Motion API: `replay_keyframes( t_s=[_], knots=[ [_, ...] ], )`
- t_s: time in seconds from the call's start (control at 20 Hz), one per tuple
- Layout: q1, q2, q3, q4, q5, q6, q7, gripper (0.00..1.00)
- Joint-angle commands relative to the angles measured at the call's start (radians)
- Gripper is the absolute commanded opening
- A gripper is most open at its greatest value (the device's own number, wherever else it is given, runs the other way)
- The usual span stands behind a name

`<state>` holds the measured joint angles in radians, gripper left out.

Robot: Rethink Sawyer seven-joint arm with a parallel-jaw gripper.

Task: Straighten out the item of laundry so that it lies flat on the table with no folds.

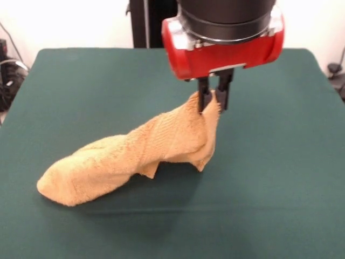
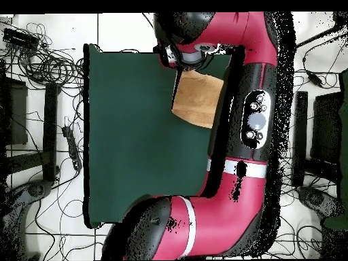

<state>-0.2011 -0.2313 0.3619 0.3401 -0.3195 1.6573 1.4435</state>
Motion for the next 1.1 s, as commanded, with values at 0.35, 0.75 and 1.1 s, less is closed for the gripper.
replay_keyframes(
  t_s=[0.35, 0.75, 1.1],
  knots=[
    [0.051, -0.097, -0.056, 0.256, 0.092, -0.009, 0.299, 0.00],
    [0.021, -0.147, -0.092, 0.306, 0.109, -0.026, 0.194, 0.00],
    [-0.003, -0.197, -0.115, 0.345, 0.129, -0.003, 0.163, 0.00]
  ],
)
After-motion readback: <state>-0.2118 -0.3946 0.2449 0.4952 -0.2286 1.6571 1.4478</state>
